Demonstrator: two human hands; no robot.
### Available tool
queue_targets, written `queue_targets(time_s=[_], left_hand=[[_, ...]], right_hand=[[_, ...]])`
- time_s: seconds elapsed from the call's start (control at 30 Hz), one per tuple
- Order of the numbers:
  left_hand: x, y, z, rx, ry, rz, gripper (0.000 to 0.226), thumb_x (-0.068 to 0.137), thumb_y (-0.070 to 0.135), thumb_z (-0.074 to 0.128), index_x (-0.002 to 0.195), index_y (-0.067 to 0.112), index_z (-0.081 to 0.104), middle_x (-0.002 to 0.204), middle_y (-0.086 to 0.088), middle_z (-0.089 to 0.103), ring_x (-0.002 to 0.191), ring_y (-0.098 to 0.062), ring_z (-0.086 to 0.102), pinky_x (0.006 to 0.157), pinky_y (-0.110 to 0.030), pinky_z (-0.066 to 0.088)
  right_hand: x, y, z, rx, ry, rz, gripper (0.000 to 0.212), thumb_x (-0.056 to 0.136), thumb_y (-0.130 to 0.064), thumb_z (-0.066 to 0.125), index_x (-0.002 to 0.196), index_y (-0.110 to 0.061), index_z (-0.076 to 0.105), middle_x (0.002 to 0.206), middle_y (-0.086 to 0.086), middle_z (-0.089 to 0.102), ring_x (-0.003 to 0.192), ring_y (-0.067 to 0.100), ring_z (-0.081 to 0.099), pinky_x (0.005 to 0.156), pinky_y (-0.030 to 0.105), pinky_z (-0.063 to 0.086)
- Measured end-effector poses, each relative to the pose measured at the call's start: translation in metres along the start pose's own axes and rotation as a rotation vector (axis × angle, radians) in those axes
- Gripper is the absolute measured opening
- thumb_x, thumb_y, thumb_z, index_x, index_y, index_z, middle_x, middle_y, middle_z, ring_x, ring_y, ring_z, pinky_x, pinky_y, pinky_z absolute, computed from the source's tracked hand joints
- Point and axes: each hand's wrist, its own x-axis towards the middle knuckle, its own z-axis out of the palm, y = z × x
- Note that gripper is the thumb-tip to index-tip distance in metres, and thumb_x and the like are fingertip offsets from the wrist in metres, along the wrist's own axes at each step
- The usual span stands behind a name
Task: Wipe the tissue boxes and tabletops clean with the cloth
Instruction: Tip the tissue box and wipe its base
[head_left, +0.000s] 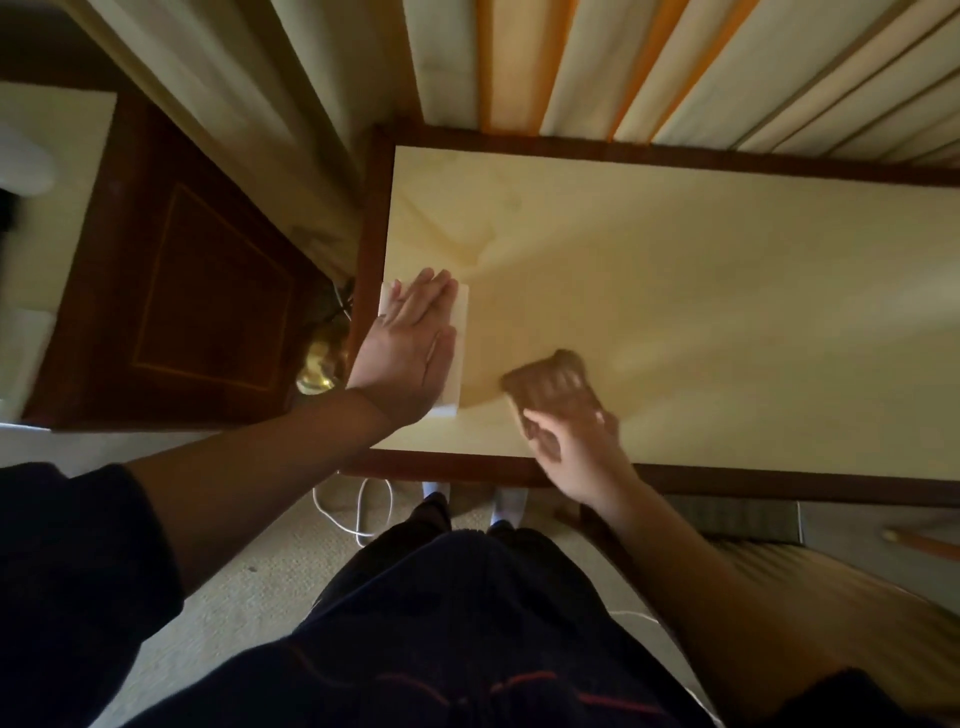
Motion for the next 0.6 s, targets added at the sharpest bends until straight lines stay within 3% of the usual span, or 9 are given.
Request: queue_targets(time_s=[0.07, 0.13, 0.23, 0.33, 0.4, 0.5, 0.6], left_hand=[[0.000, -0.001, -0.002, -0.050, -0.025, -0.010, 0.058, 0.109, 0.033, 0.026, 0.158, 0.004, 0.038, 0.166, -0.010, 0.034, 0.159, -0.022, 0.018, 0.129, -0.030, -0.007], [-0.001, -0.001, -0.007, -0.113, -0.027, -0.010, 0.058, 0.110, 0.035, 0.025, 0.160, 0.010, 0.035, 0.172, -0.005, 0.021, 0.160, -0.019, 0.010, 0.131, -0.040, -0.004], [-0.010, -0.008, -0.014, -0.143, 0.091, -0.059, 0.057, 0.110, 0.037, 0.028, 0.164, 0.020, 0.027, 0.175, -0.001, 0.002, 0.161, -0.019, -0.004, 0.130, -0.045, -0.003], [-0.019, -0.025, -0.017, -0.239, 0.178, -0.255, 0.058, 0.110, 0.038, 0.031, 0.165, 0.021, 0.024, 0.174, -0.003, 0.011, 0.161, -0.022, 0.003, 0.130, -0.055, 0.006], [-0.024, -0.040, -0.018, -0.320, 0.178, -0.386, 0.058, 0.108, 0.037, 0.034, 0.163, 0.020, 0.026, 0.172, -0.005, 0.019, 0.159, -0.024, 0.014, 0.126, -0.060, 0.018], [-0.031, -0.057, -0.019, -0.338, 0.115, -0.398, 0.061, 0.106, 0.038, 0.035, 0.163, 0.017, 0.027, 0.169, -0.007, 0.027, 0.156, -0.026, 0.025, 0.122, -0.061, 0.029], [-0.036, -0.065, -0.018, -0.309, 0.027, -0.321, 0.064, 0.106, 0.042, 0.035, 0.164, 0.019, 0.022, 0.170, -0.005, 0.025, 0.157, -0.022, 0.023, 0.125, -0.058, 0.026]], right_hand=[[0.000, -0.021, 0.007, 0.071, 0.045, -0.011, 0.039, 0.102, -0.038, 0.063, 0.141, -0.033, 0.062, 0.120, -0.010, 0.069, 0.121, 0.017, 0.060, 0.117, 0.057, 0.035], [0.007, -0.044, -0.003, 0.149, 0.250, 0.006, 0.039, 0.102, -0.037, 0.063, 0.139, -0.028, 0.062, 0.125, -0.006, 0.066, 0.125, 0.019, 0.059, 0.112, 0.055, 0.044], [0.019, -0.090, -0.035, 0.207, 0.403, -0.036, 0.055, 0.104, -0.043, 0.051, 0.155, -0.024, 0.045, 0.145, -0.002, 0.057, 0.136, 0.018, 0.051, 0.119, 0.047, 0.039], [0.036, -0.135, -0.060, 0.119, 0.357, -0.141, 0.064, 0.110, -0.044, 0.037, 0.167, -0.021, 0.018, 0.173, -0.001, 0.024, 0.161, 0.015, 0.016, 0.132, 0.048, 0.008], [0.049, -0.155, -0.058, 0.046, 0.272, -0.192, 0.072, 0.111, -0.049, 0.030, 0.169, -0.018, 0.000, 0.178, 0.000, -0.001, 0.163, 0.013, -0.008, 0.131, 0.046, -0.009], [0.063, -0.162, -0.039, -0.100, 0.208, -0.223, 0.086, 0.107, -0.067, 0.022, 0.168, -0.015, -0.011, 0.176, 0.004, -0.017, 0.160, 0.019, -0.023, 0.130, 0.053, -0.010], [0.066, -0.152, -0.030, -0.193, 0.190, -0.246, 0.106, 0.098, -0.083, 0.028, 0.167, -0.014, -0.013, 0.175, 0.006, -0.019, 0.160, 0.023, -0.024, 0.129, 0.055, -0.011]])
